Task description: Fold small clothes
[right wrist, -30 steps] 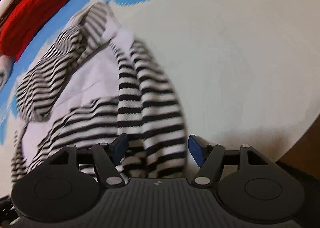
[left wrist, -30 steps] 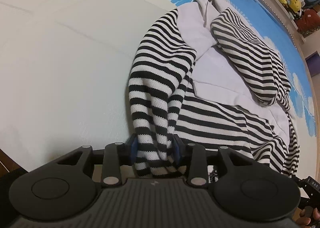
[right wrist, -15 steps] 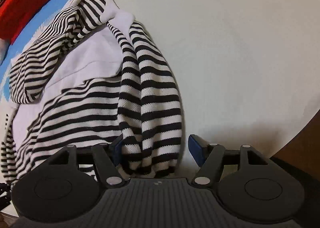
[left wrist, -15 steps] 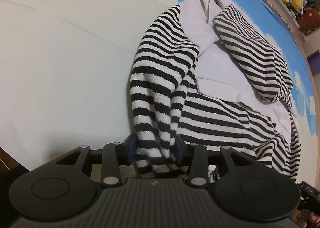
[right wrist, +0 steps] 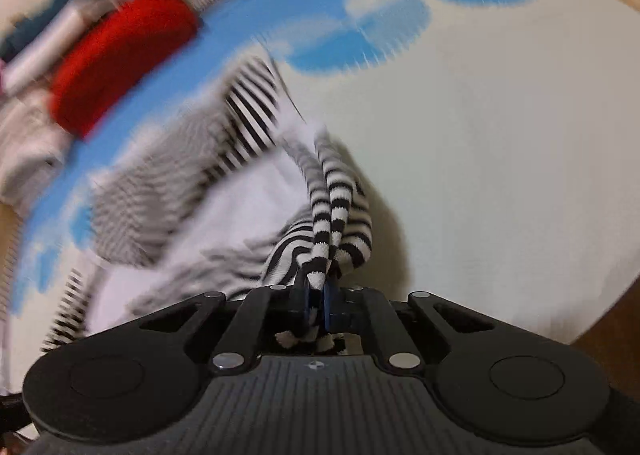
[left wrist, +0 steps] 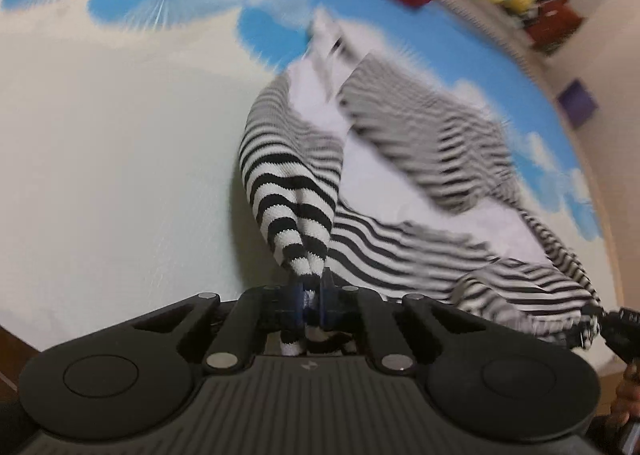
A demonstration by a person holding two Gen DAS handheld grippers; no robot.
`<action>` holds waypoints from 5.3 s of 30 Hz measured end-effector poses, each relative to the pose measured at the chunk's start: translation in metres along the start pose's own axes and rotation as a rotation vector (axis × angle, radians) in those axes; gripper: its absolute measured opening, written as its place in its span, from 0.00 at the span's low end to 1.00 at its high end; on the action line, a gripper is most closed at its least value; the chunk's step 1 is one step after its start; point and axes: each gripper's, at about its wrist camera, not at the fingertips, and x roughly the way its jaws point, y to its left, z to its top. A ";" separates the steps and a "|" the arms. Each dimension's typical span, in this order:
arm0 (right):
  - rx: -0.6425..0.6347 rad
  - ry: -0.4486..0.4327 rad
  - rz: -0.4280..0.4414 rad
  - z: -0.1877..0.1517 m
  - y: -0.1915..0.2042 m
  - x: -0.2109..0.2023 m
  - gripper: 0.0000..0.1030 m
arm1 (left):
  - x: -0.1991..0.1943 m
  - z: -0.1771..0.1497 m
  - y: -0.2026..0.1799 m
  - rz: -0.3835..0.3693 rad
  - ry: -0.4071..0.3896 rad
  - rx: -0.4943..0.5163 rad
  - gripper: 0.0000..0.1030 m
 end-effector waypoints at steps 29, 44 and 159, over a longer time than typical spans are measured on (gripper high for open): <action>-0.012 0.085 0.120 0.117 0.038 0.104 0.17 | 0.095 0.128 0.072 -0.252 0.093 -0.360 0.24; -0.333 -0.006 0.170 0.098 0.062 0.100 0.48 | 0.074 0.109 0.015 -0.136 0.024 0.197 0.70; -0.287 0.066 -0.021 0.045 -0.001 0.051 0.20 | 0.045 0.053 0.035 -0.024 0.011 0.146 0.28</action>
